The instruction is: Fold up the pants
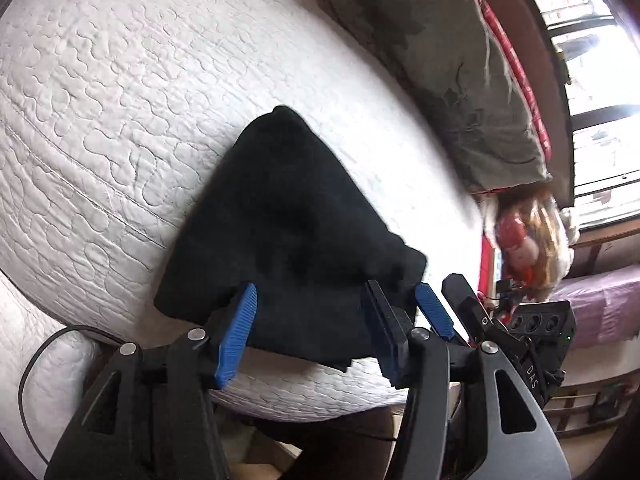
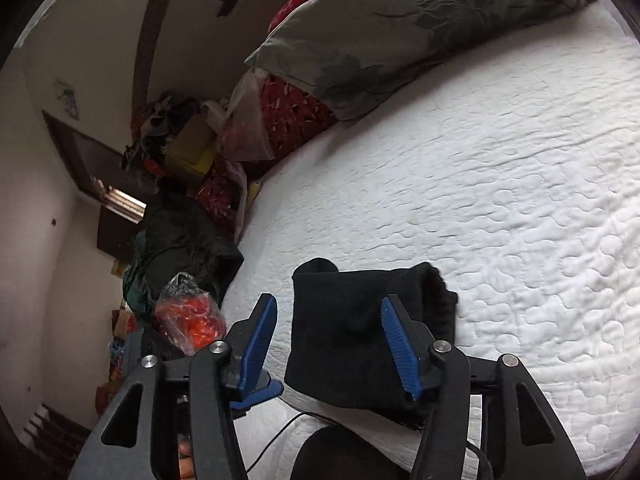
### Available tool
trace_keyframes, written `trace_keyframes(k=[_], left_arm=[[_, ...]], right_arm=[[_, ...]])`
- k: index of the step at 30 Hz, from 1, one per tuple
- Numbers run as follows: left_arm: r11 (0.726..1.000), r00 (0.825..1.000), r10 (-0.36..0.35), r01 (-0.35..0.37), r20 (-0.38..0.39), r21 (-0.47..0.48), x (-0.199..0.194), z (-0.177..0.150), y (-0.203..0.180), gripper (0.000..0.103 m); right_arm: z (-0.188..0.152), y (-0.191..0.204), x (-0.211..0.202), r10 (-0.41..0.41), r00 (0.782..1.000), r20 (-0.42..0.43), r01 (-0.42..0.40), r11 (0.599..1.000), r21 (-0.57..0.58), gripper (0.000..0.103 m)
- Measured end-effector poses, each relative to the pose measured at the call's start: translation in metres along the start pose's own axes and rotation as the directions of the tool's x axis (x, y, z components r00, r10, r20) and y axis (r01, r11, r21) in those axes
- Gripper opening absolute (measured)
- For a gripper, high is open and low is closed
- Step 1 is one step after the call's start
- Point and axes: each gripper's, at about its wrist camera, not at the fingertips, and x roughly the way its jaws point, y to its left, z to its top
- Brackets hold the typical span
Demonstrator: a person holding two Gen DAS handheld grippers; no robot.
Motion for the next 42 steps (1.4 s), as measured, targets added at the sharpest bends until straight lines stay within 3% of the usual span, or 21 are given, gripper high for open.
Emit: trace_keyframes(k=[3,5,6,8,11,13,16,19,22,24,26,28,29,30,35,40,42], left_arm=[[0.997,0.995,0.073,-0.074,-0.061,-0.005,0.033,0.004,0.013,0.052],[0.999,0.998,0.046,-0.047,-0.052,-0.02,0.023,0.005,0.01,0.052],[1.0,0.999,0.011,-0.012,-0.043,-0.019,0.012,0.005,0.008,0.052],[0.998,0.997,-0.068,0.068,-0.023,-0.016,-0.01,0.007,0.004,0.052],[0.991,0.992,-0.126,0.126,-0.007,0.033,-0.021,0.022,-0.018,0.058],[0.991,0.993,-0.118,0.12,-0.022,0.058,-0.01,0.034,-0.029,0.06],[0.996,0.998,-0.033,0.037,-0.049,0.076,0.024,0.048,-0.035,0.06],[0.996,0.994,0.06,-0.052,-0.093,0.079,0.067,0.058,-0.032,0.057],[0.997,0.995,0.023,-0.016,-0.096,0.074,0.05,0.061,-0.032,0.057],[0.994,0.998,-0.02,0.026,-0.062,0.109,0.023,0.059,-0.034,0.057],[0.987,1.0,-0.017,0.019,-0.014,0.161,-0.005,0.056,-0.028,0.06],[0.983,1.0,0.001,-0.003,0.009,0.185,-0.022,0.054,-0.013,0.07],[0.983,1.0,0.009,-0.01,0.01,0.185,-0.026,0.053,-0.002,0.071],[0.983,1.0,0.013,-0.013,0.0,0.181,-0.025,0.054,0.01,0.071],[0.988,0.998,0.042,-0.034,-0.053,0.15,-0.006,0.045,0.048,0.071],[0.985,0.99,0.065,-0.043,-0.127,0.169,0.024,0.036,0.053,0.071],[0.982,0.989,0.07,-0.046,-0.127,0.181,0.029,0.035,0.054,0.071]], right_arm=[[-0.012,-0.021,0.02,-0.061,0.998,-0.025,0.062,0.997,0.036,0.055],[-0.021,-0.046,0.035,-0.124,0.989,-0.075,0.128,0.99,0.063,0.05],[-0.023,-0.051,0.036,-0.132,0.988,-0.078,0.137,0.989,0.061,0.038],[-0.02,-0.046,0.024,-0.129,0.989,-0.067,0.133,0.99,0.054,0.035],[-0.014,-0.025,0.0,-0.09,0.996,-0.016,0.09,0.996,0.006,0.052],[-0.017,-0.012,-0.008,-0.06,0.998,-0.009,0.06,0.998,-0.034,0.057],[-0.034,-0.007,-0.004,-0.011,0.999,-0.043,0.01,0.999,-0.031,0.057],[-0.054,-0.02,0.008,-0.059,0.994,-0.089,0.057,0.998,-0.023,0.055],[-0.062,-0.026,0.014,-0.11,0.988,-0.105,0.105,0.993,-0.052,0.055],[-0.056,-0.021,0.007,-0.088,0.99,-0.109,0.084,0.995,-0.045,0.055],[-0.046,-0.02,-0.006,-0.044,0.996,-0.083,0.043,0.999,-0.009,0.056],[-0.035,-0.027,-0.02,-0.038,0.999,-0.033,0.039,0.999,0.034,0.073],[-0.031,-0.032,-0.024,-0.059,0.998,-0.02,0.06,0.997,0.052,0.086],[-0.028,-0.038,-0.025,-0.078,0.997,-0.017,0.079,0.995,0.068,0.087],[-0.033,-0.065,-0.003,-0.086,0.993,-0.076,0.098,0.982,0.162,0.087],[-0.038,-0.066,0.026,-0.084,0.988,-0.13,0.104,0.981,0.161,0.087],[-0.041,-0.069,0.035,-0.039,0.989,-0.142,0.067,0.979,0.194,0.087]])
